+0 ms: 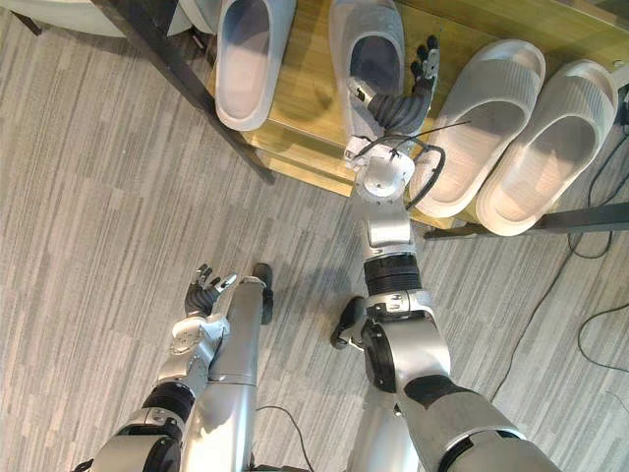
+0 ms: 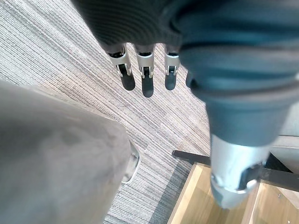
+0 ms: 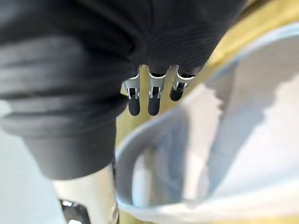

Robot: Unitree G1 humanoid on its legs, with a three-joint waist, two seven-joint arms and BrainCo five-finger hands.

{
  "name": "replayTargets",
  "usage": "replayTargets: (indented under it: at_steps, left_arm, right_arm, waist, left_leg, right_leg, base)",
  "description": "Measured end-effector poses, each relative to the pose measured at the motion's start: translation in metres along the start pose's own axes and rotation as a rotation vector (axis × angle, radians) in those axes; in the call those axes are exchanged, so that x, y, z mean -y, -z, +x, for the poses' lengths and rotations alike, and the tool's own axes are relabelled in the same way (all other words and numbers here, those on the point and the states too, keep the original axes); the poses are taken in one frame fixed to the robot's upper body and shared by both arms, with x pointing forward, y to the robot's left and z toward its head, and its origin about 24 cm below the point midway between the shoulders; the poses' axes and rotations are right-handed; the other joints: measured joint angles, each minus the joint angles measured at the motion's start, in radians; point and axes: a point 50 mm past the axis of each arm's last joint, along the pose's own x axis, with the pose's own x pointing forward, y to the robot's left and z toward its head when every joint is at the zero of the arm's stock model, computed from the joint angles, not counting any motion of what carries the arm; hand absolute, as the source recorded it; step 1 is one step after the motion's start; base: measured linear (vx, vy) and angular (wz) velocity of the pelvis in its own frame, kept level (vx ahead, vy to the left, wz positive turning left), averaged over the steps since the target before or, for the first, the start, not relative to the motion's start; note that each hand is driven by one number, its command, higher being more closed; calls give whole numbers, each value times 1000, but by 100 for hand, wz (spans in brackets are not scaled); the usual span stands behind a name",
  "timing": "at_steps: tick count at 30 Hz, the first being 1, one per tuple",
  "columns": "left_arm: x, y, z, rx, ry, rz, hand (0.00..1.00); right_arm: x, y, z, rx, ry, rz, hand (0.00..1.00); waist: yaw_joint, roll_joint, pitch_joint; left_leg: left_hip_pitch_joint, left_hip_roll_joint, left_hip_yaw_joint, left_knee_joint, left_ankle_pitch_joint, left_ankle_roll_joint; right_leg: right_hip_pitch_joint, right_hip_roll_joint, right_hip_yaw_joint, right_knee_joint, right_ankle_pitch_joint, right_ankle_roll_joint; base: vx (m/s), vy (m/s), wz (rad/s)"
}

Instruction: Organize the slippers on the shoe rack

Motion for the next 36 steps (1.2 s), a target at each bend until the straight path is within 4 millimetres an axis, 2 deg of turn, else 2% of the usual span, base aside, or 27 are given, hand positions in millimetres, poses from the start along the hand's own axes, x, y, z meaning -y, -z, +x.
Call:
replayTargets:
  at_steps: [11,18,24,28,36]
  left_arm:
    - [-3,3,0,-11,-12,11,0]
    - [-4,5,0,-30,-16,17,0]
    - [-2,5,-1,-28,-13,23,0]
    - [-3,9,-2,-40,-20,26,0]
    - [-4,10,-3,-43,-43,5,0]
  right_arm:
    - [-6,11,-9,-94,-41,255,0]
    - [-29,19,-22,-163,-142,351,0]
    - [-40,20,-27,-184,-211,370,0]
    - [-39,25,-27,-210,-202,372,0]
    - [-31,28,-20,-211,-184,354,0]
  waist:
    - [-2,-2,0]
    - [0,-13,-3]
    - [2,-13,-3]
    - [2,-14,-3]
    - [3,-14,-3]
  left_leg:
    - [17,0,-4,-15,2,-4]
    - [32,-3,-8,-29,5,-8]
    - [34,-10,-16,-33,9,-12]
    - [64,-19,-20,-63,22,-12]
    - [65,-20,-22,-78,30,-16]
  right_leg:
    - [19,2,-8,-11,-3,5]
    - [38,2,-14,-23,-3,5]
    - [43,-1,-21,-23,-4,5]
    - [75,-12,-32,-37,-9,14]
    - [75,-15,-40,-41,-4,4]
  base:
    - [1,2,0]
    - [2,4,0]
    - [0,25,5]
    - [3,11,12]
    - [0,10,2]
